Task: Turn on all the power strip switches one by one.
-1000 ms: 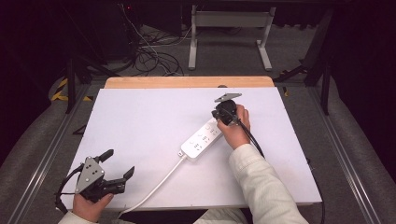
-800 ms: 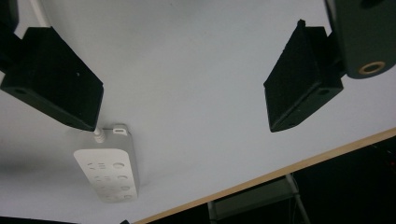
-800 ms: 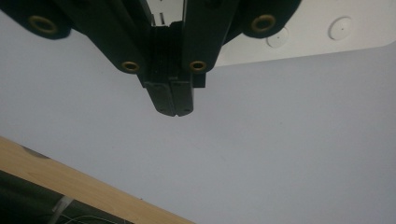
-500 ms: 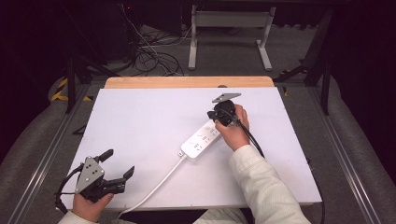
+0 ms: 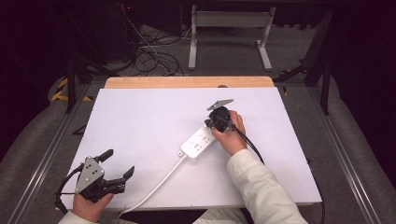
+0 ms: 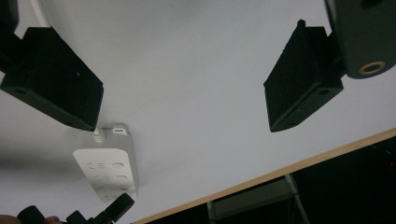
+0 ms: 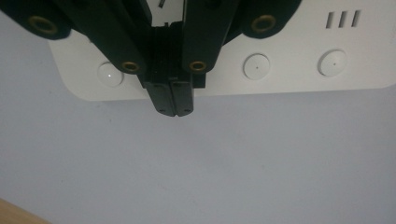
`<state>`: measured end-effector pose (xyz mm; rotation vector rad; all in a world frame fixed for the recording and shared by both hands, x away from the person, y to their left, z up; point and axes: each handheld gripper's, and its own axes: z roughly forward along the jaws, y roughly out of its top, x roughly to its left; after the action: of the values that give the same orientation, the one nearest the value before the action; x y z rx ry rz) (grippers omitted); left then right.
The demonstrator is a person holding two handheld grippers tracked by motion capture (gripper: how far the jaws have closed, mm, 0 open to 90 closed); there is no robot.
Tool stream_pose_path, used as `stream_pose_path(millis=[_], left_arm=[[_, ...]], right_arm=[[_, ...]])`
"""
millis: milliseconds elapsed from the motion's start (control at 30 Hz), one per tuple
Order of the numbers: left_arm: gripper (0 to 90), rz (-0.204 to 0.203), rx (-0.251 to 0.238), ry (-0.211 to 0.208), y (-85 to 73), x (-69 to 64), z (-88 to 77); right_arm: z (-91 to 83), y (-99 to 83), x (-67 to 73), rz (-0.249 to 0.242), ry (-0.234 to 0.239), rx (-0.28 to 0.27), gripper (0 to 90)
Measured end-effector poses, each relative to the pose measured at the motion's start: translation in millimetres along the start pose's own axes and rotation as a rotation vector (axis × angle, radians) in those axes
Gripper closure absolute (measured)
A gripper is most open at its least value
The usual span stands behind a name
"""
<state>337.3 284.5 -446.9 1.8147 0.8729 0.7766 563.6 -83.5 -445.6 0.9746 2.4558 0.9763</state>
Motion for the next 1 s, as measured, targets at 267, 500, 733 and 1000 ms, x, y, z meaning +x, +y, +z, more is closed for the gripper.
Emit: stream_pose_path(millis=[267,500,733,1000], left_arm=[[12.0,0.0,0.0,0.001,0.0,-0.2,-0.3],[12.0,-0.001,-0.001,0.0,0.1,-0.7,-0.1],[12.0,-0.002,-0.001,0.0,-0.1,-1.0,-0.5],[12.0,0.0,0.0,-0.001,-0.1,-1.0,-0.2]], right_arm=[[2.4,-2.9,1.7,-0.009,-0.005,0.01,90.0],[3.3,-4.2,1.3,-0.011,0.004,0.001,90.0],[3.9,-4.7,1.1,0.003,0.011,0.009,90.0],[4.6,-6.9,1.0,0.008,0.012,0.0,90.0]])
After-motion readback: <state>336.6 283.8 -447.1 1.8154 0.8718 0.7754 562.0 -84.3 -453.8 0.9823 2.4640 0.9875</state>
